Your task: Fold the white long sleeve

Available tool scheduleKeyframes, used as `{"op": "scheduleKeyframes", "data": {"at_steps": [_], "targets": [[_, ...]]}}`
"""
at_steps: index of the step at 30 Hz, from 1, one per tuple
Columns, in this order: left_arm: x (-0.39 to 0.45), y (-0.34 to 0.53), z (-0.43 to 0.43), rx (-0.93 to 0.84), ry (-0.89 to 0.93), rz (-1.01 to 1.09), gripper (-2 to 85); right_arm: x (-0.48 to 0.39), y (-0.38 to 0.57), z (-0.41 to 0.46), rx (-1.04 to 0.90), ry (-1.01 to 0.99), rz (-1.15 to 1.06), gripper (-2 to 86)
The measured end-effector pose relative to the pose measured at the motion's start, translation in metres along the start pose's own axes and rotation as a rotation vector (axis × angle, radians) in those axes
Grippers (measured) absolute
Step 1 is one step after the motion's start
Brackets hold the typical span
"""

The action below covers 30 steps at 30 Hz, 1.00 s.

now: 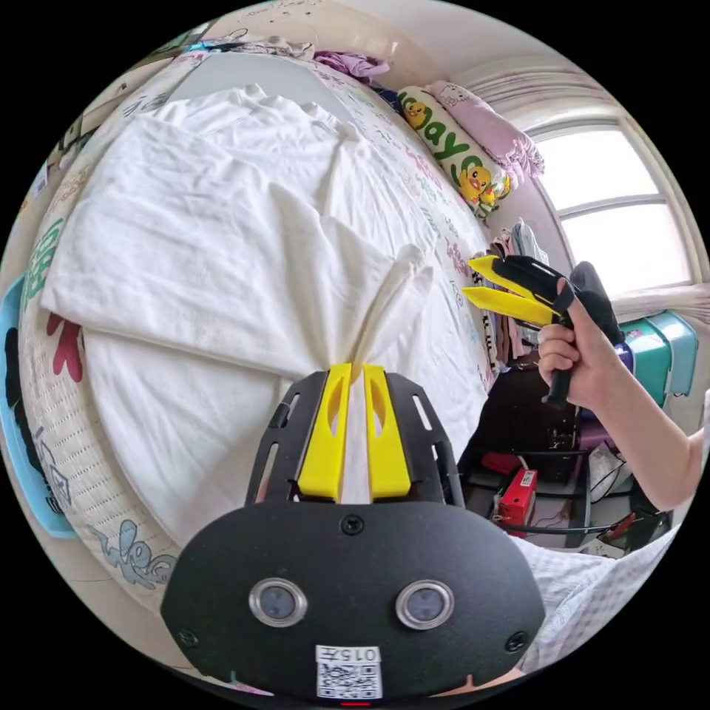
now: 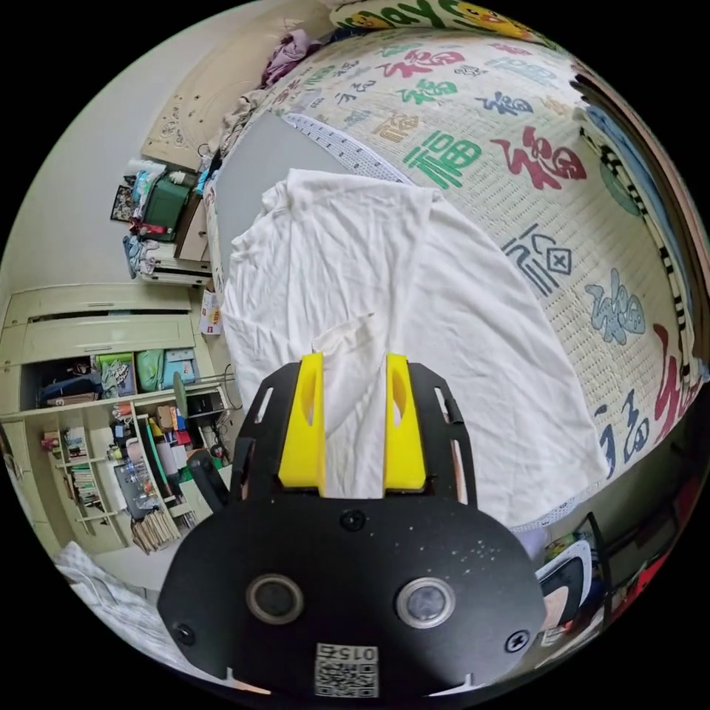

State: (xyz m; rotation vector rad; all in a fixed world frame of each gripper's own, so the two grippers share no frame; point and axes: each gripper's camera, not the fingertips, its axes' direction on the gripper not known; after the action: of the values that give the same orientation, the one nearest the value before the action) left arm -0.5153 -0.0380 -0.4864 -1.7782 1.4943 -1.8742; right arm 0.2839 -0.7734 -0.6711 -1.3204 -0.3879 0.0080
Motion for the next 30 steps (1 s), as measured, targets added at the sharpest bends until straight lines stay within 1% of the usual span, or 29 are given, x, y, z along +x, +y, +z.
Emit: {"op": "scheduleKeyframes", "data": {"at_steps": [1,3,5,7,9,10,13,16,18,20,21,25,27,30], "targets": [[0.003,0.0,0.002,-0.001,-0.012,0.006,3.4,0.01,-0.002,0.01,-0.023,-0.026,0.008,12.7],[0.016,0.0,0.012,-0.02,-0.075,0.036,4.3,0.008,-0.006,0.026,-0.057,-0.064,-0.059,12.6],[0.023,-0.002,0.019,-0.028,-0.101,0.043,4.8,-0.014,-0.011,0.06,-0.143,-0.013,-0.176,12.3],[0.029,-0.002,0.025,-0.033,-0.129,0.05,5.1,-0.027,-0.018,0.09,-0.187,0.031,-0.244,11.4],[0.033,-0.002,0.029,-0.029,-0.151,0.046,5.6,-0.024,-0.027,0.122,-0.224,0.098,-0.238,8.9],[0.034,-0.001,0.03,-0.028,-0.151,0.042,5.8,-0.016,-0.032,0.135,-0.249,0.142,-0.191,6.3],[0.028,-0.003,0.025,-0.004,-0.089,-0.009,7.2,-0.008,-0.018,0.114,-0.193,0.145,-0.241,4.7],[0.018,-0.002,0.0,0.11,0.057,-0.095,7.8,0.022,0.02,0.064,-0.118,0.055,-0.273,4.4],[0.007,0.003,-0.024,0.219,0.185,-0.167,8.3,0.048,0.045,0.038,-0.104,0.036,-0.255,4.3],[-0.003,0.009,-0.04,0.28,0.24,-0.222,8.7,0.078,0.075,0.012,-0.085,0.024,-0.217,4.1],[-0.011,0.014,-0.049,0.315,0.257,-0.259,8.9,0.084,0.081,0.008,-0.084,0.04,-0.204,4.1],[-0.05,0.026,-0.062,0.365,0.246,-0.406,9.6,0.12,0.106,0.009,-0.106,0.16,-0.131,4.0],[-0.082,0.028,-0.062,0.399,0.276,-0.51,10.3,0.133,0.107,0.018,-0.105,0.15,-0.082,4.0],[-0.115,0.02,-0.063,0.446,0.289,-0.601,10.8,0.146,0.101,0.039,-0.106,0.151,-0.015,4.1]]}}
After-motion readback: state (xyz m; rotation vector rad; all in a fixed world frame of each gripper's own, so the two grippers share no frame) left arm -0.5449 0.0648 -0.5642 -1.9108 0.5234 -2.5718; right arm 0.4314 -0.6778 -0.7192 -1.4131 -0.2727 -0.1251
